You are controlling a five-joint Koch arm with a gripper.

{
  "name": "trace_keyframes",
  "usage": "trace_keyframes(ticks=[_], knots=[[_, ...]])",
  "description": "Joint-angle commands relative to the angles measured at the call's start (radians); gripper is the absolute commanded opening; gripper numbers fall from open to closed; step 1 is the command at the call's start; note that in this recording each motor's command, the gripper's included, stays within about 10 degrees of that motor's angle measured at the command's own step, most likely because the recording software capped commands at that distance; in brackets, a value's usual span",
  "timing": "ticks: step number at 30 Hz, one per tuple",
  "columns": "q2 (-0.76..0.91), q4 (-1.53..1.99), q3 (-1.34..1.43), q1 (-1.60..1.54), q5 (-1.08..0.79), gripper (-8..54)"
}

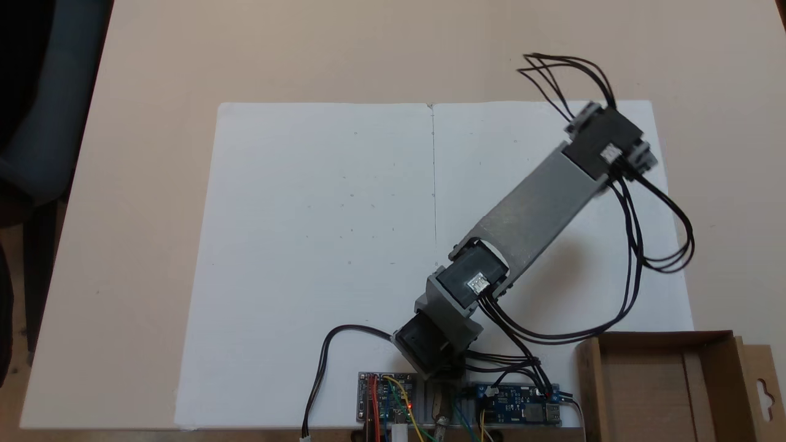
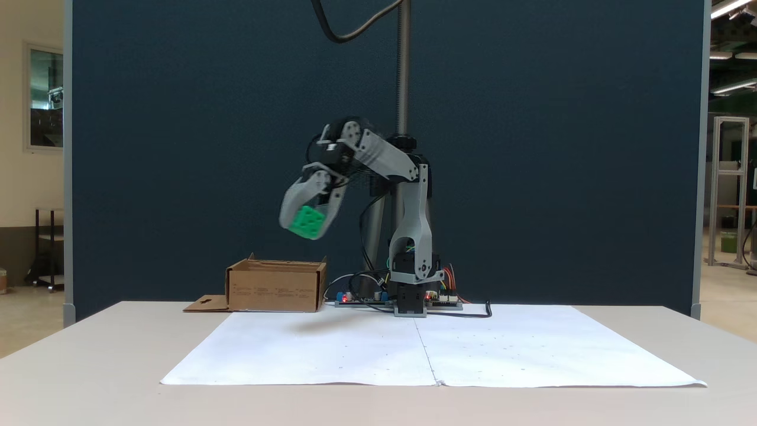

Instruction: Grasp a green dice and put it in the bin.

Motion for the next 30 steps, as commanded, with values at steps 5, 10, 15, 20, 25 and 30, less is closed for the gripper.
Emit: trace_keyframes(ticks=[5,10,15,20,25,30], knots=[[0.046,0.043,-0.025,0.337,-0.189,11.9],[0.046,0.046,-0.025,0.568,-0.310,11.9],[0.044,0.048,-0.020,0.755,-0.422,11.9],[-0.012,0.031,0.020,0.882,-0.558,11.9],[-0.052,-0.061,0.161,0.946,-0.643,11.9],[-0.083,-0.322,0.354,0.946,-0.652,11.9]])
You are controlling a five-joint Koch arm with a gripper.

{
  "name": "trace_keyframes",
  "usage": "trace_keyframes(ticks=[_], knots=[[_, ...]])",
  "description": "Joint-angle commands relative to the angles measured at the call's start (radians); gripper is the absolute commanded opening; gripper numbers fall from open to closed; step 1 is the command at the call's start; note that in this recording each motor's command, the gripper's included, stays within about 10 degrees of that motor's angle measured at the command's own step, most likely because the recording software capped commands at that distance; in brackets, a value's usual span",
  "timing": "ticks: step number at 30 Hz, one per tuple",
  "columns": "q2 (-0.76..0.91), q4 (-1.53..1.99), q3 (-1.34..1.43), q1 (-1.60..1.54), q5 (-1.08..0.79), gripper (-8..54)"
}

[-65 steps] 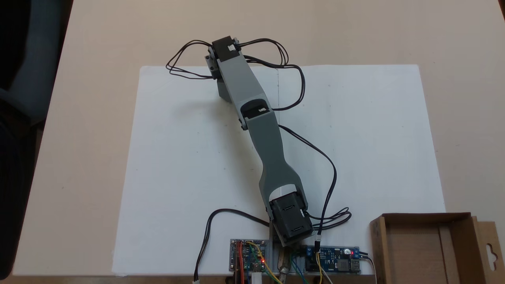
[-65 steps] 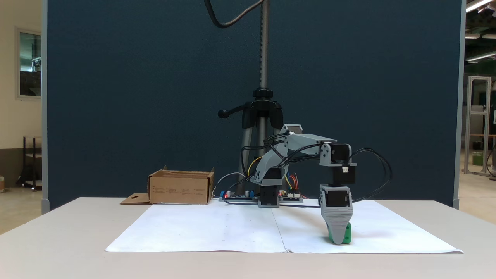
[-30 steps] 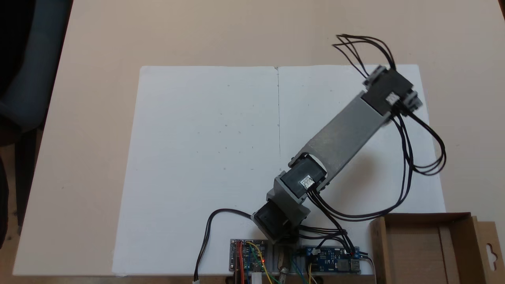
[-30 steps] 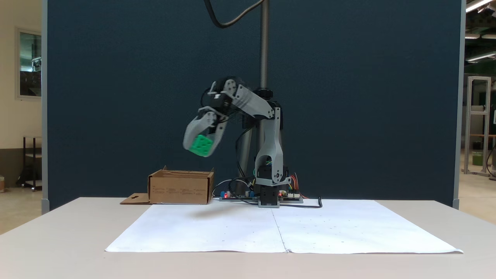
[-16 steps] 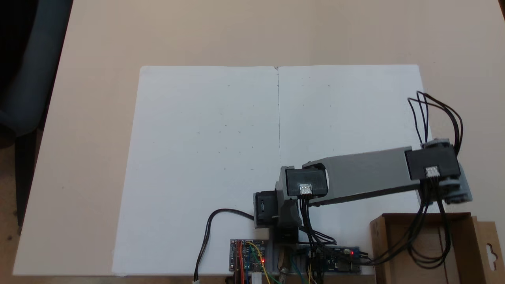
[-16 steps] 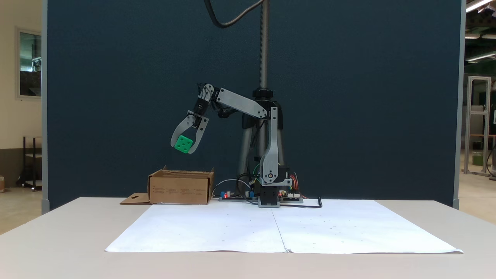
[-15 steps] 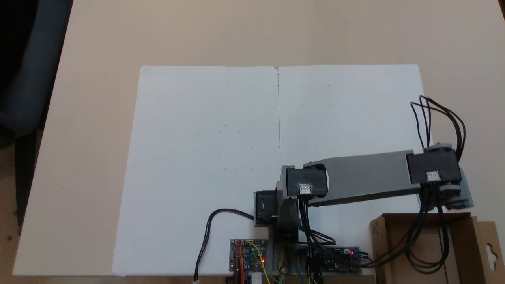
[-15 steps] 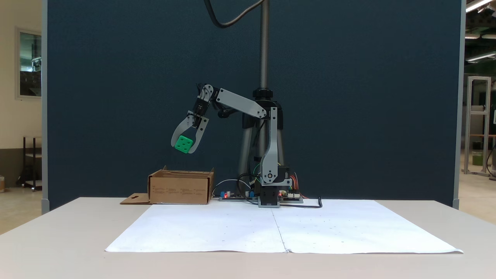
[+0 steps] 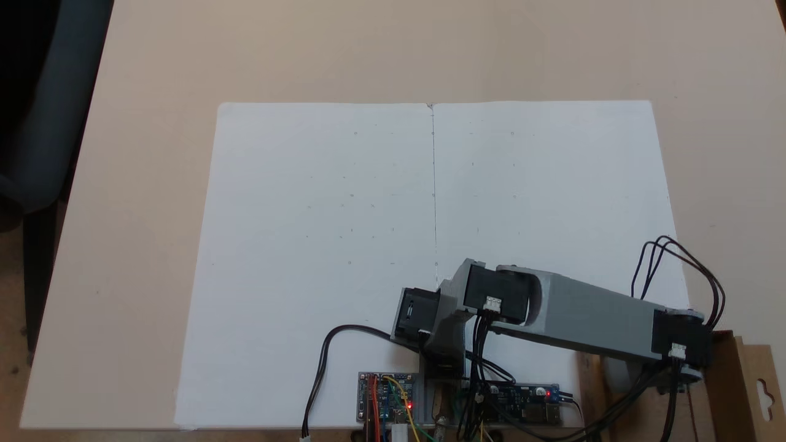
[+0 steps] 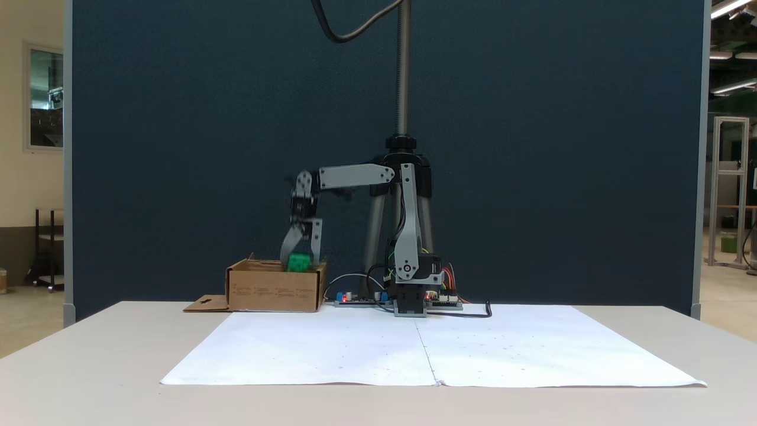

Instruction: Grasp a green dice and put it in the bin.

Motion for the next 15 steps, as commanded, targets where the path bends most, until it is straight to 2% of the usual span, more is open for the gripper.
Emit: trace_keyframes(ticks=[1,9,10,12,13,15], knots=[[0.005,-0.146,-0.026,0.015,-0.103,11.9],[-0.003,-0.235,-0.026,0.015,-0.101,11.9],[-0.006,-0.235,-0.025,0.015,-0.101,15.7],[-0.012,-0.235,-0.025,0.017,-0.098,28.7],[-0.012,-0.232,-0.025,0.021,-0.095,32.3],[-0.012,-0.233,-0.025,0.025,-0.092,33.9]])
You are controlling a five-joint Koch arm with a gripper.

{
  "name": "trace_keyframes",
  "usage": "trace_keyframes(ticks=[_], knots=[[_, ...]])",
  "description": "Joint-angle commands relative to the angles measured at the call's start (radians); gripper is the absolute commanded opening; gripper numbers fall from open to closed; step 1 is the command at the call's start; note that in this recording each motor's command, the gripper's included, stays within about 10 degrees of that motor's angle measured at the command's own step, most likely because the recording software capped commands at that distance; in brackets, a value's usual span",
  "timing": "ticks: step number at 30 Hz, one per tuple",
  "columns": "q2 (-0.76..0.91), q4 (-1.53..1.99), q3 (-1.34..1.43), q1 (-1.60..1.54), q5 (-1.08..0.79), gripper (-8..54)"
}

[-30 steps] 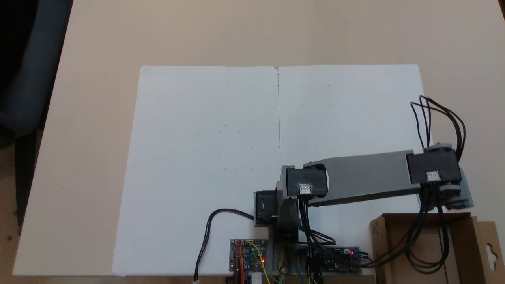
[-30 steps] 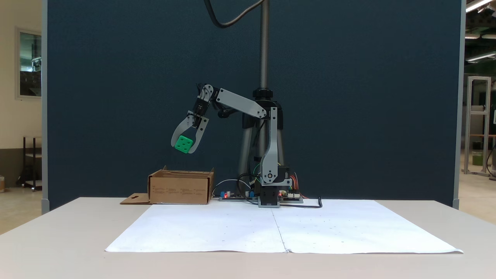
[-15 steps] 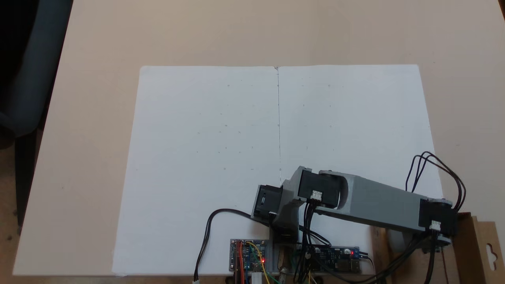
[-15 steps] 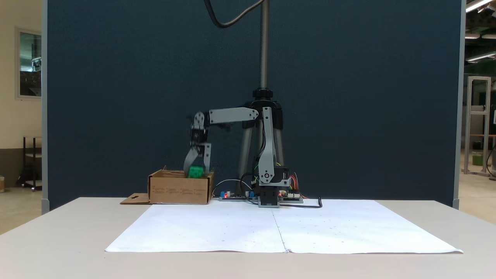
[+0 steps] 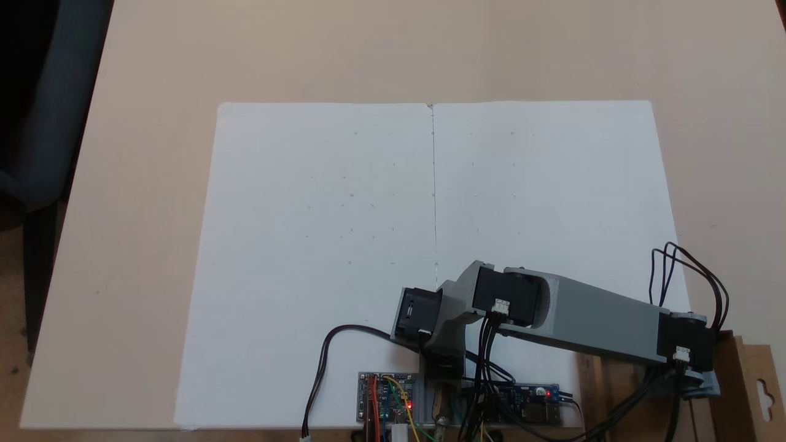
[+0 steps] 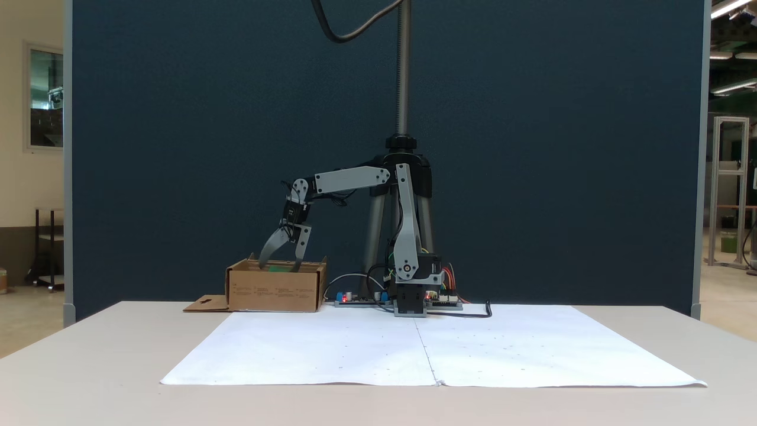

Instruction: Grasp a green dice and put it in the bin.

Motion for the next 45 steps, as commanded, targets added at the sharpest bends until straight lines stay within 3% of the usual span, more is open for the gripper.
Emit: trace_keyframes(ticks=[1,6,11,18,22,27,37,42,45], knots=[[0.028,-0.034,-0.023,0.020,-0.077,33.9],[0.054,-0.060,-0.031,0.026,-0.031,33.9],[0.107,-0.060,-0.181,-0.023,0.219,33.9],[0.239,0.003,-0.301,-0.360,0.500,33.9],[0.261,0.003,-0.301,-0.571,0.518,34.2],[0.290,0.005,-0.301,-0.816,0.531,42.6],[0.344,0.002,-0.276,-1.319,0.528,43.5],[0.385,-0.012,-0.115,-1.526,0.528,43.8],[0.482,-0.181,0.155,-1.646,0.526,44.3]])
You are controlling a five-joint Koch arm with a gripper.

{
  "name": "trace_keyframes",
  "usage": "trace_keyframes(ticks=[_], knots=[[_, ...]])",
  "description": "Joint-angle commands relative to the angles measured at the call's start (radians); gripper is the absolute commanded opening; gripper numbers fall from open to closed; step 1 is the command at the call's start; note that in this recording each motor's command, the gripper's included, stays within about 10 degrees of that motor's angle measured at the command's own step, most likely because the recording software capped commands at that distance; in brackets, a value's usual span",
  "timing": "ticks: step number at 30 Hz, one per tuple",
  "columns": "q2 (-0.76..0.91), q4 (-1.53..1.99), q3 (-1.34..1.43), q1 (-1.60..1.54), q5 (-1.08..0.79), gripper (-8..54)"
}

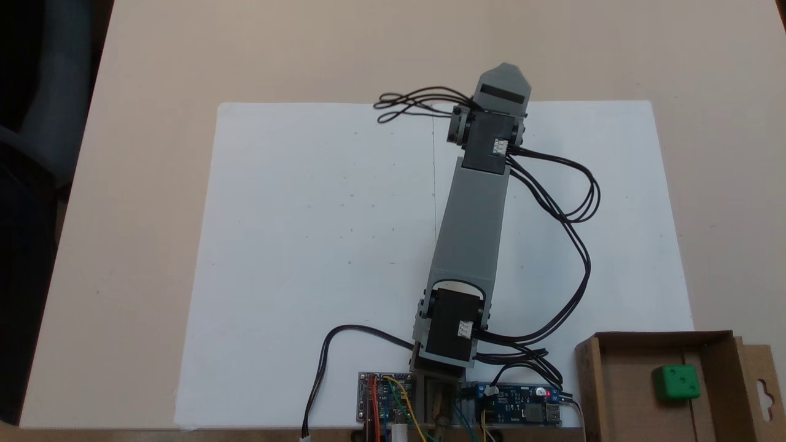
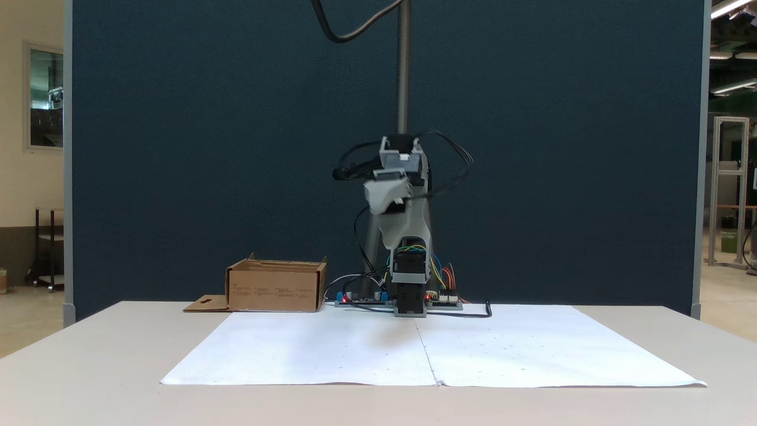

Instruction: Grasp a green dice and put it in the bin.

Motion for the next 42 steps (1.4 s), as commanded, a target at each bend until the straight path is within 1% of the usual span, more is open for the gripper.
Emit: trace_keyframes(ticks=[1,6,11,17,22,29,42], knots=[[0.104,-0.168,0.148,-0.058,0.043,44.3],[0.222,-0.368,0.543,-0.107,-0.089,44.0],[0.324,-0.558,0.815,-0.109,-0.153,43.9],[0.442,-0.787,1.057,-0.107,-0.164,43.2],[0.492,-0.971,1.223,-0.129,-0.183,43.1],[0.509,-1.343,1.367,-0.170,-0.229,43.1],[0.525,-1.664,1.430,-0.170,-0.239,43.5]])
